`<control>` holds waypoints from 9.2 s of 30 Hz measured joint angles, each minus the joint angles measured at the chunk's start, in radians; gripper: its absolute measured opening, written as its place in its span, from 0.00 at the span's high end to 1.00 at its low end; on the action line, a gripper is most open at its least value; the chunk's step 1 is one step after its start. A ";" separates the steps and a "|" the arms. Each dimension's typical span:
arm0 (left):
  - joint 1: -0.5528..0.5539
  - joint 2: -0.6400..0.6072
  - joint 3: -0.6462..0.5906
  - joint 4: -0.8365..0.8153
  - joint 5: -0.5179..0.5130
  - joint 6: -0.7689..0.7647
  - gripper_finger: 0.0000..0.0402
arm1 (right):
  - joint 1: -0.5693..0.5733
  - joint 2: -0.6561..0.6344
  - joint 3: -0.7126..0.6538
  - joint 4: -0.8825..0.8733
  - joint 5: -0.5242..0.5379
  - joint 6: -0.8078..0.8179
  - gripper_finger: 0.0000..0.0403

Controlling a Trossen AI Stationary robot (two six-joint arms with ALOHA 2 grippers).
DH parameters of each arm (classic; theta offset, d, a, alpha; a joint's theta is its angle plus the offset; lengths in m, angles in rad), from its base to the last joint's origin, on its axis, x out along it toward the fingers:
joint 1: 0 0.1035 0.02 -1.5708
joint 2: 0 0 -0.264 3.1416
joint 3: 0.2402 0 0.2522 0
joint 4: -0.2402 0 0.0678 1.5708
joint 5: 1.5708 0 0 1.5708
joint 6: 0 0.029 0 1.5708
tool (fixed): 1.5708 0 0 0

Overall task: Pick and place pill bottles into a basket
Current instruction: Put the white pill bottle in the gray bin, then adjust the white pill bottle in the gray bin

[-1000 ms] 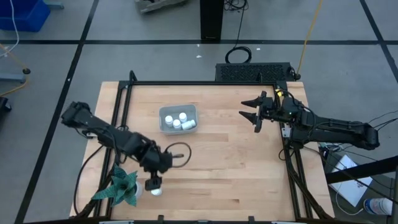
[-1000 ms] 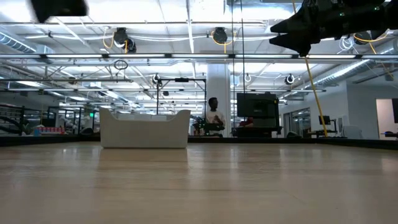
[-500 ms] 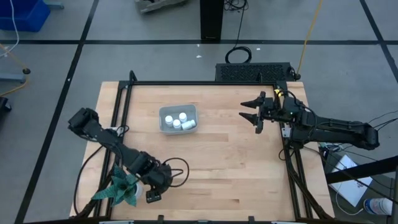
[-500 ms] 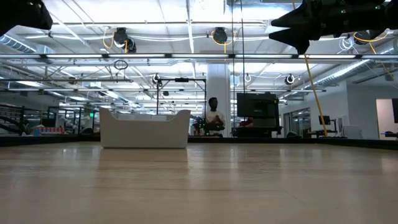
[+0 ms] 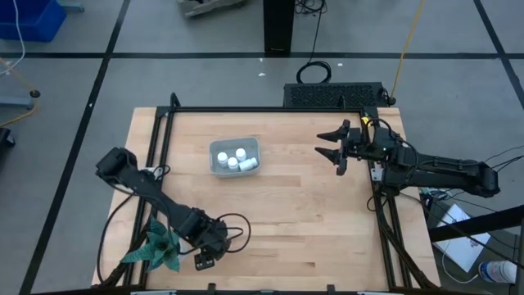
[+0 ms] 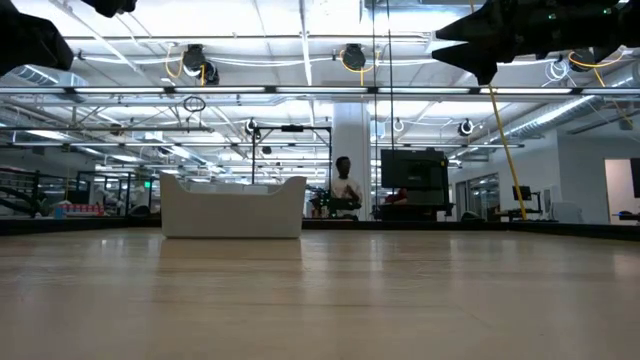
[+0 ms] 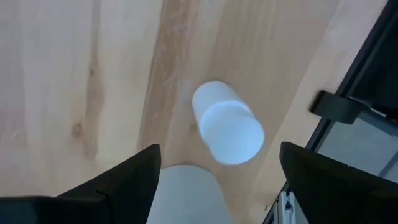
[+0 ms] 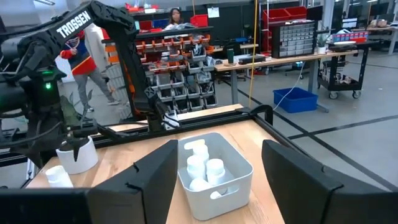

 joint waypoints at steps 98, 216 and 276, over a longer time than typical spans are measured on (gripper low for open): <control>0.117 -0.016 -0.145 0.298 -0.275 0.356 0.60 | 0.000 0.000 -0.001 0.021 -0.023 0.019 0.44; 1.110 -0.051 -0.100 0.141 -0.087 1.198 0.60 | 0.000 0.000 -0.001 -0.047 -0.025 -0.026 0.44; 1.001 -0.520 -0.251 0.579 -0.148 1.031 0.27 | -0.014 0.689 0.671 -0.463 0.027 -0.280 0.44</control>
